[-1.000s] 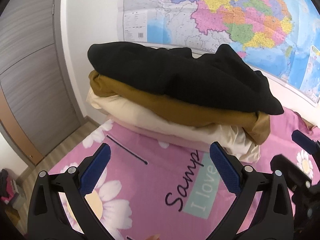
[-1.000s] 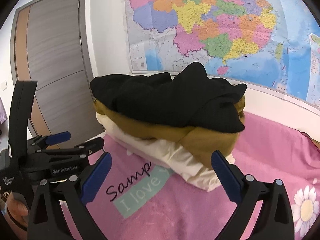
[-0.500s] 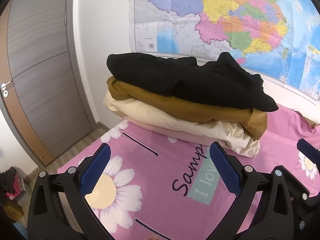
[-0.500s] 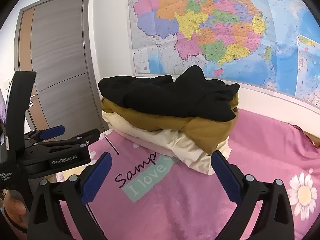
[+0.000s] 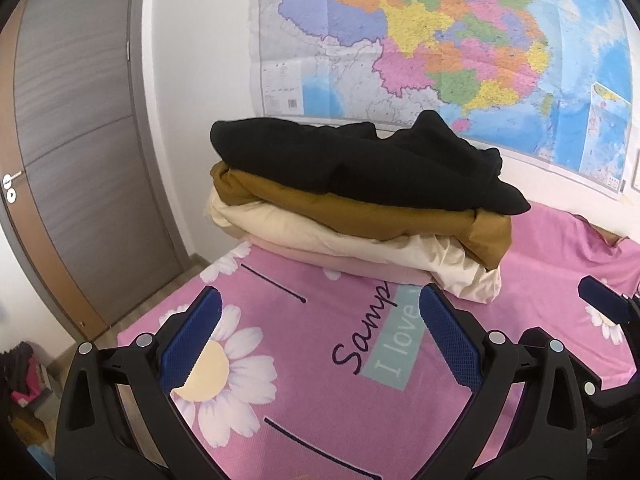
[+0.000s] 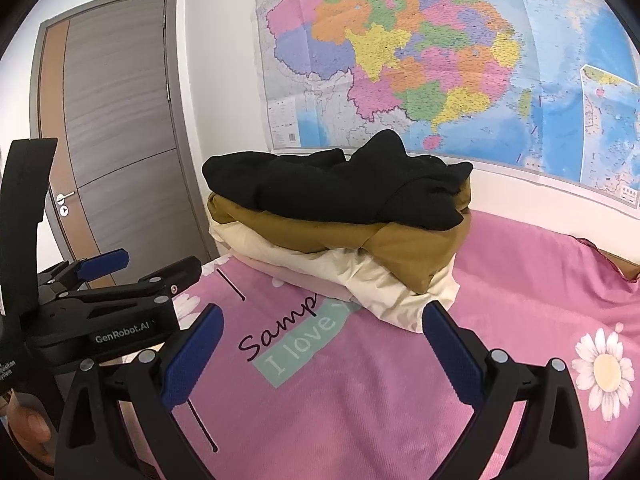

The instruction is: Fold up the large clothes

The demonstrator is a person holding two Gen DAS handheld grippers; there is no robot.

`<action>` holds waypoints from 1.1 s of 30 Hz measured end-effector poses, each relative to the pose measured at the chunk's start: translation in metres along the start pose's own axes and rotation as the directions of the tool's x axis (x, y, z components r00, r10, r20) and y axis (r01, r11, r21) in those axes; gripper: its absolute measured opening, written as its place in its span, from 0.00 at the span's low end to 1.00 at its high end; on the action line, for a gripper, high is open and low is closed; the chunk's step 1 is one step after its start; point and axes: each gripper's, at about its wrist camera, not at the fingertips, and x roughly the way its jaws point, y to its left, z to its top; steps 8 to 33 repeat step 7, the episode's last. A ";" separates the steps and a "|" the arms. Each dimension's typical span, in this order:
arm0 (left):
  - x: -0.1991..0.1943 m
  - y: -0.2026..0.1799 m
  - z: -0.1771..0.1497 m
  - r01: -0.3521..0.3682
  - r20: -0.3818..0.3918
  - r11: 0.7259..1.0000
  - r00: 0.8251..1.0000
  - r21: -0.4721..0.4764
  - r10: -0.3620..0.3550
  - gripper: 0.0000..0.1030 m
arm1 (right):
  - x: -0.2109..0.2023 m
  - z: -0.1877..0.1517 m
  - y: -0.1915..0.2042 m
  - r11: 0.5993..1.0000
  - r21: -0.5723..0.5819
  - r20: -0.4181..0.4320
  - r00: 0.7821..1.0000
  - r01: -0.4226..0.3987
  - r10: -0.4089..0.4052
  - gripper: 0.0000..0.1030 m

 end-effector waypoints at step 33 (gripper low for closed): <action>0.000 0.003 -0.003 -0.006 -0.017 1.000 1.000 -0.029 0.005 0.95 | -0.004 -0.002 -0.001 1.000 0.007 0.000 1.000 -0.001 0.001 0.94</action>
